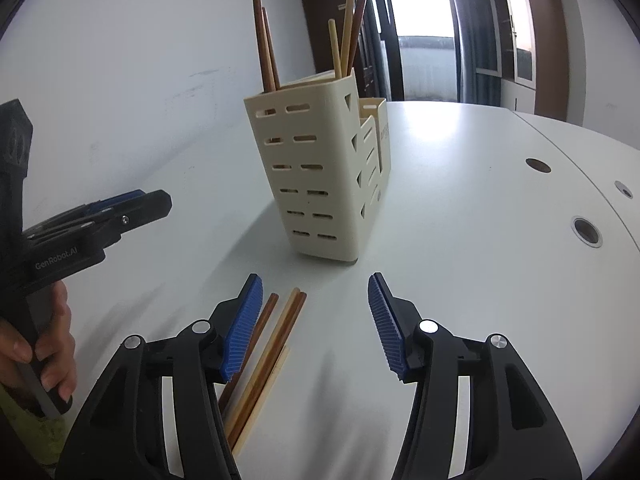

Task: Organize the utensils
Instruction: 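Move both open tools back down to the remaining chopsticks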

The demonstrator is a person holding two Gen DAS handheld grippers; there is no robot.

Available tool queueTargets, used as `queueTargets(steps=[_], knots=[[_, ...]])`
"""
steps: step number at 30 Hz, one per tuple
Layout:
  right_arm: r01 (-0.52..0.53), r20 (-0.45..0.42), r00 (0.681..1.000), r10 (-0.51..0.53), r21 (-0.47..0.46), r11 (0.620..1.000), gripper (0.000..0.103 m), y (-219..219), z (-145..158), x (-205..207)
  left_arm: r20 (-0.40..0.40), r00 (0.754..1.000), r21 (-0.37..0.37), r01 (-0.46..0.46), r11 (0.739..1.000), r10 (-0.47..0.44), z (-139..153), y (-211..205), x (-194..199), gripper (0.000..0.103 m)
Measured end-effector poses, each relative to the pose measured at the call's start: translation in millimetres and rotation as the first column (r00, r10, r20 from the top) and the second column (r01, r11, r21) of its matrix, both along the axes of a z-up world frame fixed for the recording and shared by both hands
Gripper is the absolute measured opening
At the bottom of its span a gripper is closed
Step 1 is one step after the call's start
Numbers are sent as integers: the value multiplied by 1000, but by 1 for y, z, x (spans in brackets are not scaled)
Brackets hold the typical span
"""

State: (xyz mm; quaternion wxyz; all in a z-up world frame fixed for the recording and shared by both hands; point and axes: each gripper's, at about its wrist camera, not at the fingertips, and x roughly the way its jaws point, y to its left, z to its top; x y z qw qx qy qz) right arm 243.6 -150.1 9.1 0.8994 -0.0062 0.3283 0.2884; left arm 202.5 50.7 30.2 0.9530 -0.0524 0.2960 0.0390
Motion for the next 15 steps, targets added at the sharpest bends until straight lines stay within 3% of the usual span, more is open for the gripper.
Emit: queueTargets(steps=[15], knots=[[-25, -112, 994, 8, -152, 988, 55, 22, -32, 1, -81, 997, -37, 7, 999, -10, -23, 8, 10, 57]])
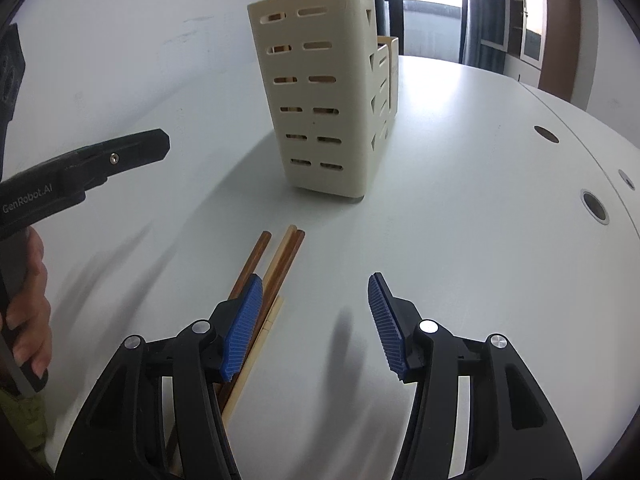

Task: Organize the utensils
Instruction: 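Move both open tools back down to the remaining chopsticks, then close the left tool on a dark chopstick while the right tool grasps a light chopstick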

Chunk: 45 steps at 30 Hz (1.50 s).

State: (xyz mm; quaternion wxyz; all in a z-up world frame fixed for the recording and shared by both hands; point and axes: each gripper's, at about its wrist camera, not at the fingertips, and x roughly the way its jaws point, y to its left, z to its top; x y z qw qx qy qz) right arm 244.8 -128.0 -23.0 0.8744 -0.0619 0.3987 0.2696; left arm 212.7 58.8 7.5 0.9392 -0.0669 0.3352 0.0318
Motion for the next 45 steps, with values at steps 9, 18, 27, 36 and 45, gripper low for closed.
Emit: queueTargets(steps=[9, 18, 27, 36, 45], knots=[[-15, -26, 1000, 14, -64, 998, 55, 8, -13, -2, -53, 999, -22, 10, 1000, -11, -15, -1, 10, 57], [-15, -32, 999, 12, -87, 996, 56, 12, -19, 2, -78, 997, -16, 17, 1000, -18, -23, -3, 13, 57], [-30, -18, 999, 28, -132, 991, 56, 21, -25, -5, -120, 992, -27, 24, 999, -27, -34, -5, 22, 57], [-43, -12, 999, 41, -127, 991, 41, 16, -25, -9, -175, 984, -64, 33, 997, -44, -52, -8, 31, 57], [-54, -17, 998, 52, -103, 993, 24, 8, -25, -5, -217, 973, -79, 64, 995, -80, -67, -25, 39, 57]])
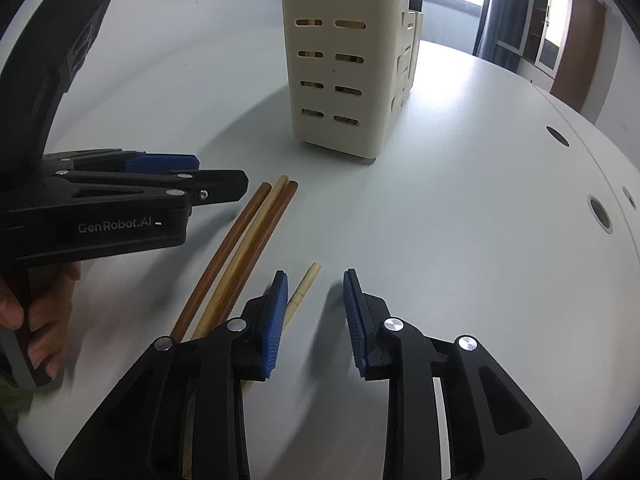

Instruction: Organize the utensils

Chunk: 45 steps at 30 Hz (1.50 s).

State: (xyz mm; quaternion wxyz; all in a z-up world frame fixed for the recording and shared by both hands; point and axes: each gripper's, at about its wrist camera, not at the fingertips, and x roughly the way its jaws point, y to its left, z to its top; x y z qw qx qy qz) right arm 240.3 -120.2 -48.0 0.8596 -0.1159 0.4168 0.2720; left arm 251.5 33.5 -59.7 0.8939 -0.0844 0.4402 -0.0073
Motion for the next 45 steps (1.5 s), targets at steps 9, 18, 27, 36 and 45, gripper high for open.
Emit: queueTargets(steps=[9, 18, 27, 36, 45], knots=[[-3, -11, 1000, 3, 14, 1000, 13, -7, -1, 7, -11, 1000, 37, 9, 999, -9, -7, -10, 4, 56], [8, -15, 1000, -8, 19, 1000, 7, -7, 1, 7, -33, 999, 113, 2, 994, 2, -8, -23, 11, 43], [13, -26, 1000, -13, 27, 1000, 6, -9, 0, 10, -66, 998, 142, 18, 990, -8, -5, -20, 15, 10], [20, -28, 999, -17, 96, 995, 6, -19, 12, 11, -24, 1000, 121, 18, 993, -15, 10, -17, 8, 7], [27, 52, 998, -38, 192, 981, 5, -34, 53, 2, 106, 994, 91, -11, 996, 1, 56, -8, -18, 7]])
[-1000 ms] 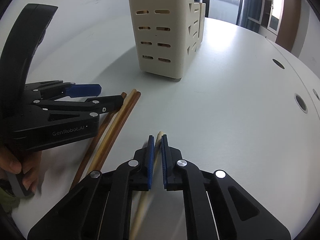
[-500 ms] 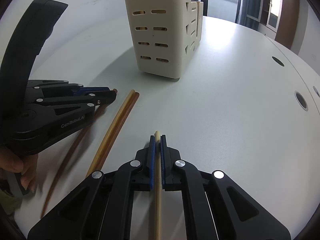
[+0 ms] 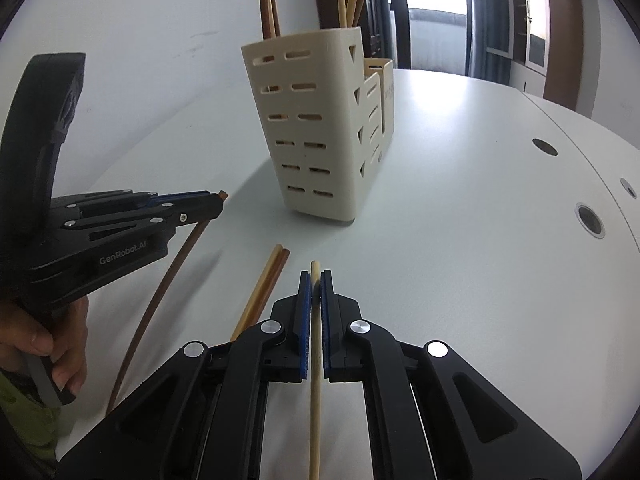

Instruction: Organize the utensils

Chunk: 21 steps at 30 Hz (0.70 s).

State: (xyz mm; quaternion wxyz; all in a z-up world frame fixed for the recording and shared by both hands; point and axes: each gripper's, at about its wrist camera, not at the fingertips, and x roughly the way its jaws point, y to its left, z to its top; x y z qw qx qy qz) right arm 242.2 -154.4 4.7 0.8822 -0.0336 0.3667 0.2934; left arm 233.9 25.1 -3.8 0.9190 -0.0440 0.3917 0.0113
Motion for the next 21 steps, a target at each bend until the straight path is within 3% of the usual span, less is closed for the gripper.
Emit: queueTargets(steps=[21], knots=[[-33, 205, 978, 20, 58, 998, 5, 9, 90, -1, 244, 970, 44, -21, 999, 9, 89, -2, -31, 6]])
